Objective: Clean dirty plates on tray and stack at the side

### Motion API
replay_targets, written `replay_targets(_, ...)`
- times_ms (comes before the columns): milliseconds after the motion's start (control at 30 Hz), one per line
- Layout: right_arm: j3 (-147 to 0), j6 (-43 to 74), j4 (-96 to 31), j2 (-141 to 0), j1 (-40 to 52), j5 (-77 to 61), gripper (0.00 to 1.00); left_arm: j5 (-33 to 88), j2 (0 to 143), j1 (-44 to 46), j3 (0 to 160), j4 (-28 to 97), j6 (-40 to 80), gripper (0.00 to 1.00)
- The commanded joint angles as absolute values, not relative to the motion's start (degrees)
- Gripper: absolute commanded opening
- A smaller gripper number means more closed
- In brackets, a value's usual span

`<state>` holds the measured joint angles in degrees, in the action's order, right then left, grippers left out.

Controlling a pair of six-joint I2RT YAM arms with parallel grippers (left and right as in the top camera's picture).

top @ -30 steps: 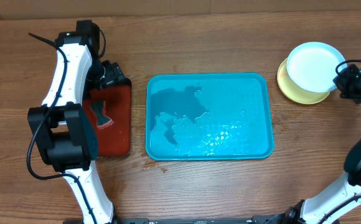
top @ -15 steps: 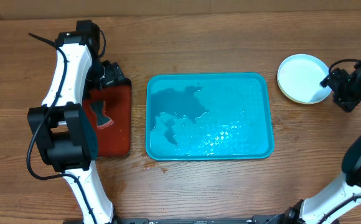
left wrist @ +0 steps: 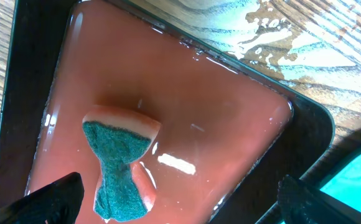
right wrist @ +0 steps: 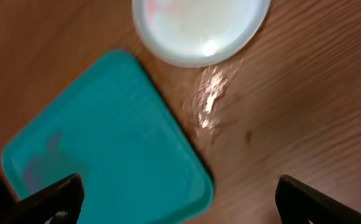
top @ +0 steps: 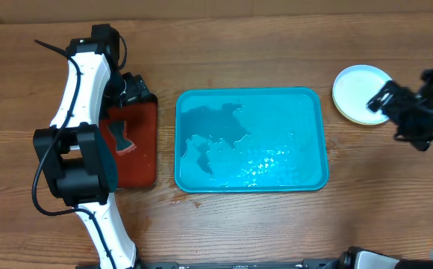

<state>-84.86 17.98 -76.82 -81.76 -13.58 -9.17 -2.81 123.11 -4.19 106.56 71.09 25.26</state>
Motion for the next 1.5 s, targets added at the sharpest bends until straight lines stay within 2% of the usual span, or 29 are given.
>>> replay_targets(0, -85.2, 18.0, -81.1, -80.2, -8.3, -9.5, 1.0, -3.4, 122.5, -4.5, 107.7, 71.1, 24.4, 1.0)
replay_targets(200, -85.2, 18.0, -85.2, -80.4, -3.1, -9.5, 1.0, -3.4, 122.5, -4.5, 107.7, 71.1, 24.4, 1.0)
replay_targets(833, -84.9, 17.5, -86.7, -80.1, -2.7, -10.7, 1.0, -3.4, 122.5, -4.5, 107.7, 71.1, 24.4, 1.0)
replay_targets(1100, -71.7, 11.7, -69.1, -65.6, 0.2, -11.3, 1.0, -3.4, 122.5, -4.5, 107.7, 71.1, 24.4, 1.0)
replay_targets(1267, -52.2, 11.5, -50.4, -46.0, 0.3, -12.3, 1.0, -3.4, 122.5, -4.5, 107.7, 71.1, 24.4, 1.0)
replay_targets(1467, -35.1, 9.3, -37.1, -26.6, 0.3, -12.3, 1.0, -3.4, 122.5, -4.5, 107.7, 71.1, 24.4, 1.0)
